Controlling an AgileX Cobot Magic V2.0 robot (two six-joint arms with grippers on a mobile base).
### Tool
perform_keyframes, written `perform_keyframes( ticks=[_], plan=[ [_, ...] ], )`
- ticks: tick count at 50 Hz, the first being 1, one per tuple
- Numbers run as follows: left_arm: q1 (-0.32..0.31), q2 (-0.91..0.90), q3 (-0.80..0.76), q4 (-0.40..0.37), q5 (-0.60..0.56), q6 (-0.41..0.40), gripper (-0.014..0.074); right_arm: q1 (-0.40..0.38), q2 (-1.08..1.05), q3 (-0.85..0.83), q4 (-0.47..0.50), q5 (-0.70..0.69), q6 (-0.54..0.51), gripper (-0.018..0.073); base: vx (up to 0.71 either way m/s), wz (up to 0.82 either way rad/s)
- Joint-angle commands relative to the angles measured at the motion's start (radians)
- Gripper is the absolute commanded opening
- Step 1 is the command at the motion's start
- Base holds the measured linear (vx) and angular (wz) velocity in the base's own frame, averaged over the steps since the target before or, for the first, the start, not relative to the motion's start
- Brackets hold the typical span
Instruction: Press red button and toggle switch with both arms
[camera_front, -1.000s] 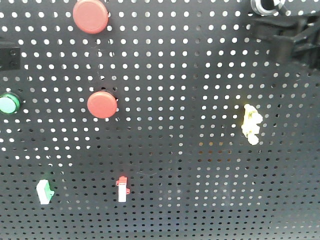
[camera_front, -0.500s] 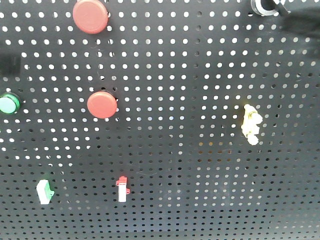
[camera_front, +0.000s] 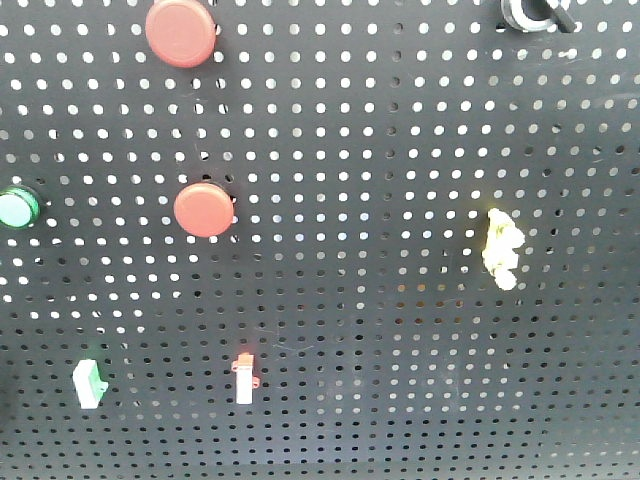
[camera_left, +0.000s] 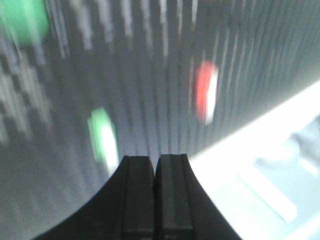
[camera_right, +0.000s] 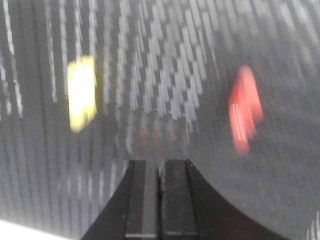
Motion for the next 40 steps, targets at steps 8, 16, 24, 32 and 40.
perform_keyframes(
  ticks=[8,16,24,32,40],
  plan=[
    [0.001,-0.227,0.267,-0.019,-0.317,-0.012,0.0001,-0.003,-0.23,0.203,-0.05,-0.126,0.037,-0.0003,0.0,0.0],
    [0.001,-0.27,0.353,-0.019,-0.504,-0.011,0.0001,-0.003,-0.256,0.292,-0.092,-0.246,0.037,-0.0003,0.0,0.0],
    [0.001,-0.27,0.36,-0.019,-0.512,-0.011,0.0001,-0.003,-0.255,0.35,-0.086,-0.282,0.039,-0.0003,0.0,0.0],
    [0.001,-0.27,0.36,-0.019,-0.512,-0.011,0.0001,-0.003,-0.255,0.37,-0.086,-0.252,0.039,-0.0003,0.0,0.0],
    [0.001,-0.27,0.36,-0.019,-0.512,-0.011,0.0001,-0.003,-0.255,0.37,-0.086,-0.24,0.039,-0.0003,0.0,0.0]
  ],
)
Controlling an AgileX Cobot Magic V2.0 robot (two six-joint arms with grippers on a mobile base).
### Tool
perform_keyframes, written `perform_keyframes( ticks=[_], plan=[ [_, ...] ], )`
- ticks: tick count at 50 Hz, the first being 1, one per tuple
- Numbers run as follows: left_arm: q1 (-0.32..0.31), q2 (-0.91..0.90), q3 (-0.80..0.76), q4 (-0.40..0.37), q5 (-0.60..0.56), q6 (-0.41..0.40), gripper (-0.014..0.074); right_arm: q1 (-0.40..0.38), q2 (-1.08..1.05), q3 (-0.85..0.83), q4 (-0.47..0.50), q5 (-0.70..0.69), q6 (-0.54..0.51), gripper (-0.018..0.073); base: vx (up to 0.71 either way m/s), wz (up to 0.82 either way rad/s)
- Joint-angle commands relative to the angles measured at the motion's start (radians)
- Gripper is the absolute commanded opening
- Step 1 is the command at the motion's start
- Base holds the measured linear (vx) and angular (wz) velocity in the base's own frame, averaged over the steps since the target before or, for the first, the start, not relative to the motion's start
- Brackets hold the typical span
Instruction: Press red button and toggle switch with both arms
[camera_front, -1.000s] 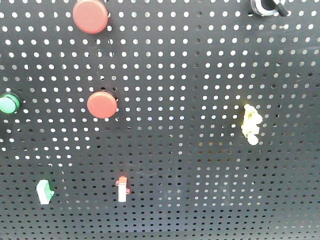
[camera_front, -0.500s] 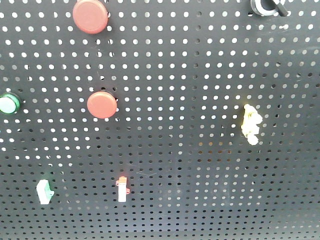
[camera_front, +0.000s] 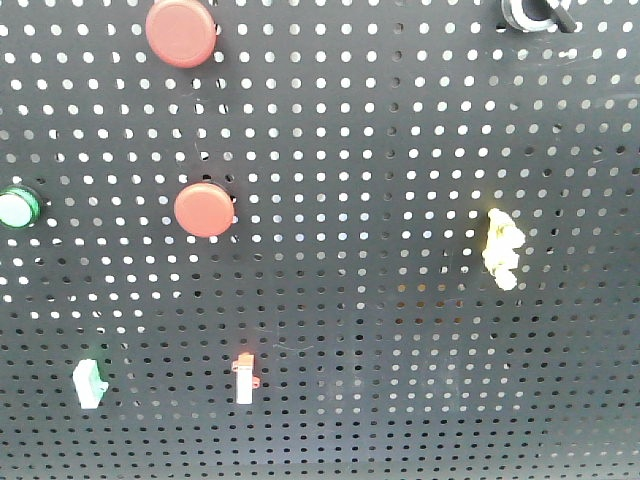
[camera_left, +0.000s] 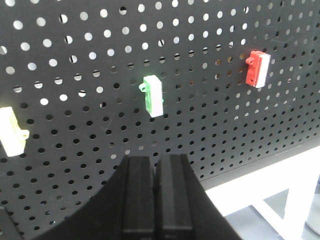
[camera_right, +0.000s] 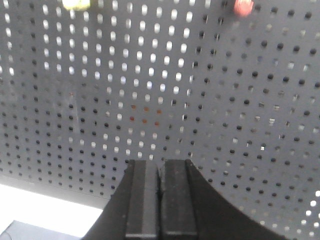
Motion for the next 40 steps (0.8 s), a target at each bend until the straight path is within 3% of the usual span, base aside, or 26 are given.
perform_keyframes(
  ticks=[1,14,15,20,31,34,40],
  plan=[
    [0.001,0.004,-0.024,-0.017,-0.083,-0.01,0.0001,-0.003,0.013,-0.026,-0.012,-0.069,-0.001,-0.0003,0.0,0.0],
    [0.002,0.002,-0.005,-0.015,-0.098,-0.009,0.0001,-0.003,0.013,-0.026,-0.012,-0.069,-0.001,-0.0003,0.0,0.0],
    [0.038,-0.029,0.067,0.058,-0.128,0.002,0.0001,-0.003,0.013,-0.026,-0.012,-0.069,-0.001,-0.0003,0.0,0.01],
    [0.095,-0.082,0.173,0.144,-0.157,0.0,0.0001,-0.003,0.013,-0.026,-0.012,-0.069,-0.001,-0.0003,0.0,0.01],
    [0.172,-0.26,0.423,0.168,-0.349,-0.117,0.0001,-0.003,0.013,-0.026,-0.012,-0.069,-0.001,-0.0003,0.0,0.0],
    [0.184,-0.311,0.411,0.187,-0.256,-0.127,0.0001,-0.003,0.013,-0.026,-0.012,-0.067,-0.001,-0.0003,0.0,0.0],
    [0.191,-0.391,0.413,0.192,-0.238,-0.132,0.0001,-0.003,0.013,-0.026,-0.012,-0.067,-0.001,-0.0003,0.0,0.0]
  ],
)
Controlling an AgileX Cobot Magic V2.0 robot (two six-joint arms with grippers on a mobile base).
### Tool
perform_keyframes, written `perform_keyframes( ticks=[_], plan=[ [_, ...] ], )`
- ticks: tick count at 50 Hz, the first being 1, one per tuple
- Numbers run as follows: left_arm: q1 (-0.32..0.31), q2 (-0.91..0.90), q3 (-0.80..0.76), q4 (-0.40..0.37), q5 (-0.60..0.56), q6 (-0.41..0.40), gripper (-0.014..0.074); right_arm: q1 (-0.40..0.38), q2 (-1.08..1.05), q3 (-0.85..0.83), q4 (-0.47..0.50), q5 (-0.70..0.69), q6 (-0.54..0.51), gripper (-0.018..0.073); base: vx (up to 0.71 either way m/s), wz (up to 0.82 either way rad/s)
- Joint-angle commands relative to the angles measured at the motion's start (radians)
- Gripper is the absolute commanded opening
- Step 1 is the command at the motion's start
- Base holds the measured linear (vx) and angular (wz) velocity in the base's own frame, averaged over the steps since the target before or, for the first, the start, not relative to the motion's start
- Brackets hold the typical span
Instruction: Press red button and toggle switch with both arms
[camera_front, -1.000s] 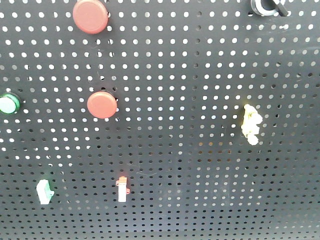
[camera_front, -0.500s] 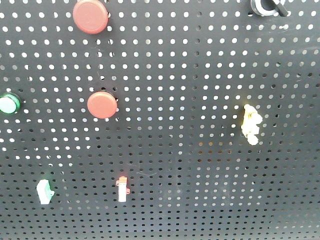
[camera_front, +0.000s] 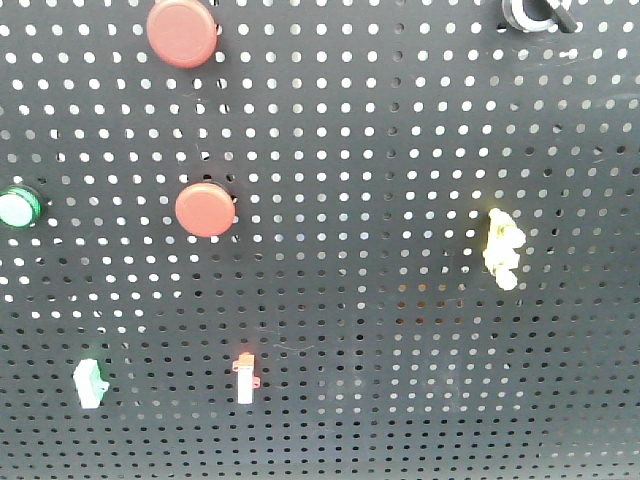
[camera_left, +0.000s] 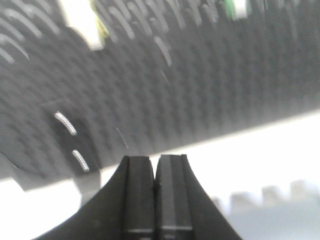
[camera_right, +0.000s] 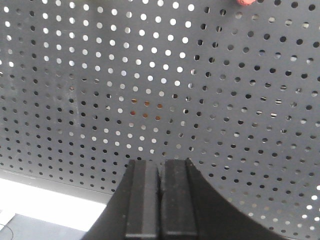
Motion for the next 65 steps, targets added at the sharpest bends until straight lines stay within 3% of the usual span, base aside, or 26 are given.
perform_keyframes(
  ticks=[1,47,65],
  plan=[
    [0.005,-0.052,0.034,0.007,-0.058,-0.018,0.0001,-0.003,0.013,-0.027,-0.011,-0.081,-0.001,-0.0003,0.0,0.0],
    [0.005,-0.046,0.034,0.007,-0.058,-0.018,0.0001,-0.003,0.012,-0.024,-0.011,-0.081,-0.001,-0.0003,0.0,0.0],
    [0.005,-0.046,0.034,0.007,-0.058,-0.018,0.0001,-0.014,-0.051,0.401,0.075,-0.411,0.071,-0.0003,0.0,0.0]
  ],
)
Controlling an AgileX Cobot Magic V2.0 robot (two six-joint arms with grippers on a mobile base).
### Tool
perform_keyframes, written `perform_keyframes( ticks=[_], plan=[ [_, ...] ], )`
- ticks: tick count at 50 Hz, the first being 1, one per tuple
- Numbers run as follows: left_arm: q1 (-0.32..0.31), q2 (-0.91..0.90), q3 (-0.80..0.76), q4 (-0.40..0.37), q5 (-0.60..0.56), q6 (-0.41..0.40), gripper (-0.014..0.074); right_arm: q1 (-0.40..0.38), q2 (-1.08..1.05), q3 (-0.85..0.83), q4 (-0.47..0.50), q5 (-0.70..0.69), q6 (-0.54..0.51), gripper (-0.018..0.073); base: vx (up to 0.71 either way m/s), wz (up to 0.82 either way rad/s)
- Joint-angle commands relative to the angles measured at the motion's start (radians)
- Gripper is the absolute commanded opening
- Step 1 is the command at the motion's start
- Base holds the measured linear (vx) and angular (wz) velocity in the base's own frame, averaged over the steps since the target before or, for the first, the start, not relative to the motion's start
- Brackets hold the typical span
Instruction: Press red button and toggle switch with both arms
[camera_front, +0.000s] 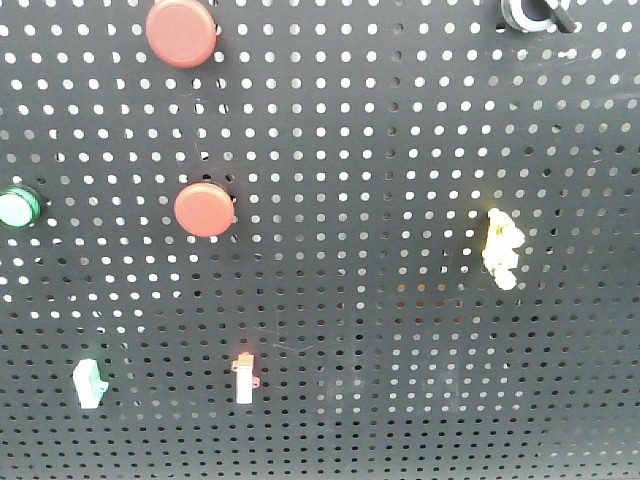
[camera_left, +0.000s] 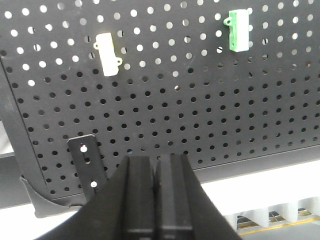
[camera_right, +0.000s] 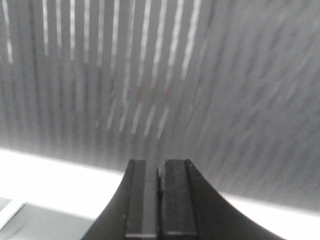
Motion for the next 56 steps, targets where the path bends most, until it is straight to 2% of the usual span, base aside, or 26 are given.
perform_keyframes(
  ticks=[1,10,15,56],
  plan=[
    [-0.002,-0.014,0.034,-0.001,-0.075,-0.008,0.0001,-0.02,-0.025,0.054,0.013,-0.167,0.032,-0.0003,0.0,0.0],
    [-0.002,-0.014,0.034,-0.001,-0.075,-0.008,0.0001,-0.148,-0.128,0.072,0.013,-0.117,0.025,-0.0003,0.0,0.0],
    [-0.002,-0.016,0.034,-0.001,-0.075,-0.008,0.0001,-0.181,-0.125,0.072,0.013,-0.116,0.019,-0.0003,0.0,0.0],
    [-0.002,-0.016,0.034,-0.001,-0.075,-0.008,0.0001,-0.181,-0.125,0.072,0.013,-0.115,0.019,-0.0003,0.0,0.0]
  ],
)
